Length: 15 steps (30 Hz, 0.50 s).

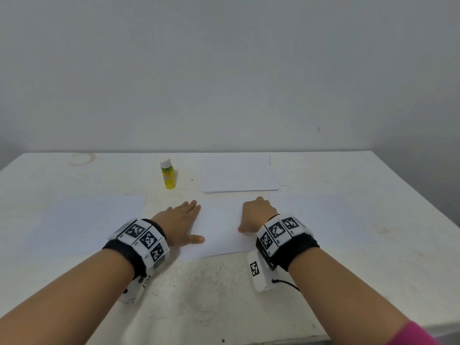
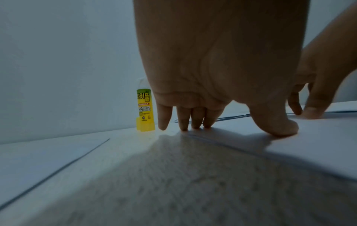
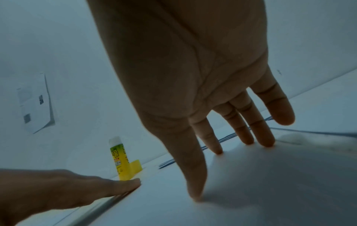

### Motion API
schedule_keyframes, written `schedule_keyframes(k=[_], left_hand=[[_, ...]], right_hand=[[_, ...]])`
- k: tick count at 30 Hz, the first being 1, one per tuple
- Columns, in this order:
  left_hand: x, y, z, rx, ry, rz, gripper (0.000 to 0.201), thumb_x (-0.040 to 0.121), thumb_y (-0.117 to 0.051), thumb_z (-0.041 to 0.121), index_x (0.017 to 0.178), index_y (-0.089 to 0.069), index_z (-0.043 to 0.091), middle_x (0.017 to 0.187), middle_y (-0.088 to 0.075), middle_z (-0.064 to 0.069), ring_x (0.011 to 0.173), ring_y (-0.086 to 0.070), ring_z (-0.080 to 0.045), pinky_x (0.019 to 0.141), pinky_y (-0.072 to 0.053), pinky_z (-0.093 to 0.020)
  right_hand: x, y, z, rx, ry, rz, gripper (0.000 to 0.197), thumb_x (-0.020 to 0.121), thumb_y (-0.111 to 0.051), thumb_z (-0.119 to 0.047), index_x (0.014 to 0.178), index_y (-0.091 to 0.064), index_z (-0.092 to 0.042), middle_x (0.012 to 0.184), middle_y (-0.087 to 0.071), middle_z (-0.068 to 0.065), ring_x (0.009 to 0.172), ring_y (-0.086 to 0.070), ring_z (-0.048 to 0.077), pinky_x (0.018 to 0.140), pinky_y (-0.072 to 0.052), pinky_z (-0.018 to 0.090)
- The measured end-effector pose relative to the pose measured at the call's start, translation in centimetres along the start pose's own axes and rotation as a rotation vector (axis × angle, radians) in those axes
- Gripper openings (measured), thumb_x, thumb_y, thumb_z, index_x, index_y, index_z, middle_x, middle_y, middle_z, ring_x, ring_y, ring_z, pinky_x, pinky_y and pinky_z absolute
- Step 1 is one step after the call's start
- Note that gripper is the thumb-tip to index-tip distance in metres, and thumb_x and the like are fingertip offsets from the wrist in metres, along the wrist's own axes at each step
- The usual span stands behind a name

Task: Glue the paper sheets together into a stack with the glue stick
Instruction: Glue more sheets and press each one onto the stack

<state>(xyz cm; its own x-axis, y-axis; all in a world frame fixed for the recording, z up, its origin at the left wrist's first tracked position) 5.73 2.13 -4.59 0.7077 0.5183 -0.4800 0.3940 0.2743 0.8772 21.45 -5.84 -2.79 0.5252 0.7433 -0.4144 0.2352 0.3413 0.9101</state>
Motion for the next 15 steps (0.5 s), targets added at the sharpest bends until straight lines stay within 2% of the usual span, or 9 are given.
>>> schedule_keyframes(k=[4,6,8,10,11,13,15], left_hand=[[-0.5,0.4,-0.3,0.001,-0.018,0.032,0.094,0.089,-0.045,0.064,0.154,0.003,0.014,0.162,0.005,-0.002,0.148,-0.007,-0.017,0.119,-0.017,-0.036],[-1.0,0.2,0.0,0.021,-0.024,0.015,0.096,0.087,-0.046,0.067,0.154,-0.001,0.014,0.162,0.001,-0.002,0.147,-0.011,-0.018,0.118,-0.021,-0.037],[-1.2,0.5,0.0,0.033,-0.012,0.039,0.092,0.086,-0.046,0.069,0.153,-0.014,0.014,0.158,-0.016,-0.004,0.141,-0.026,-0.020,0.111,-0.032,-0.037],[-1.3,1.3,-0.4,0.006,0.008,0.113,0.076,0.086,-0.045,0.068,0.141,-0.034,0.016,0.139,-0.039,-0.003,0.122,-0.044,-0.020,0.096,-0.042,-0.033],[-1.4,1.6,-0.6,-0.006,0.018,0.134,0.070,0.087,-0.046,0.067,0.135,-0.040,0.017,0.132,-0.042,-0.002,0.115,-0.047,-0.019,0.091,-0.043,-0.031],[-1.3,1.6,-0.9,-0.032,0.018,0.152,0.065,0.086,-0.053,0.063,0.133,-0.041,0.018,0.137,-0.038,-0.004,0.120,-0.043,-0.019,0.094,-0.043,-0.032],[-1.1,0.8,-1.0,-0.096,-0.007,0.130,0.076,0.086,-0.057,0.059,0.143,-0.029,0.018,0.156,-0.015,-0.006,0.139,-0.026,-0.022,0.108,-0.035,-0.036]], right_hand=[[-0.2,-0.5,-0.4,0.044,-0.011,-0.041,0.062,0.087,-0.061,-0.048,0.132,-0.045,-0.009,0.134,-0.036,0.013,0.125,-0.037,0.029,0.101,-0.041,0.041],[-0.3,-0.5,-0.5,0.040,-0.012,-0.046,0.065,0.084,-0.063,-0.052,0.131,-0.046,-0.010,0.133,-0.037,0.011,0.125,-0.036,0.029,0.099,-0.041,0.042],[-0.4,-0.6,-0.8,0.038,-0.001,-0.048,0.065,0.083,-0.064,-0.052,0.130,-0.046,-0.011,0.133,-0.038,0.010,0.125,-0.036,0.029,0.098,-0.041,0.042],[-0.5,-0.8,-1.3,0.043,0.018,-0.056,0.066,0.083,-0.064,-0.051,0.133,-0.044,-0.011,0.134,-0.038,0.011,0.127,-0.034,0.030,0.099,-0.041,0.044],[-0.6,-0.9,-1.5,0.043,0.026,-0.059,0.067,0.084,-0.064,-0.050,0.134,-0.042,-0.012,0.135,-0.037,0.011,0.128,-0.032,0.031,0.100,-0.041,0.045],[-0.7,-1.0,-2.1,0.027,0.038,-0.065,0.067,0.086,-0.063,-0.048,0.136,-0.039,-0.010,0.137,-0.036,0.012,0.129,-0.030,0.032,0.101,-0.041,0.046],[-0.7,-1.3,-2.5,0.015,0.041,-0.072,0.064,0.088,-0.061,-0.044,0.136,-0.038,-0.009,0.137,-0.036,0.014,0.130,-0.030,0.033,0.100,-0.041,0.045]])
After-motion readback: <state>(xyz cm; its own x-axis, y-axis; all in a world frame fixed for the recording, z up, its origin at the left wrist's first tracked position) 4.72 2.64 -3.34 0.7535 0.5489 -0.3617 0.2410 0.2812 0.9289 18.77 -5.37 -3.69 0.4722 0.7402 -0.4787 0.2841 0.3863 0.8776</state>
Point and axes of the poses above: each hand's wrist, its own x-axis towards the middle knuckle, its own y-axis out of the back of the hand, z = x × y, the point moved 7 cm from there along x, towards the middle knuckle
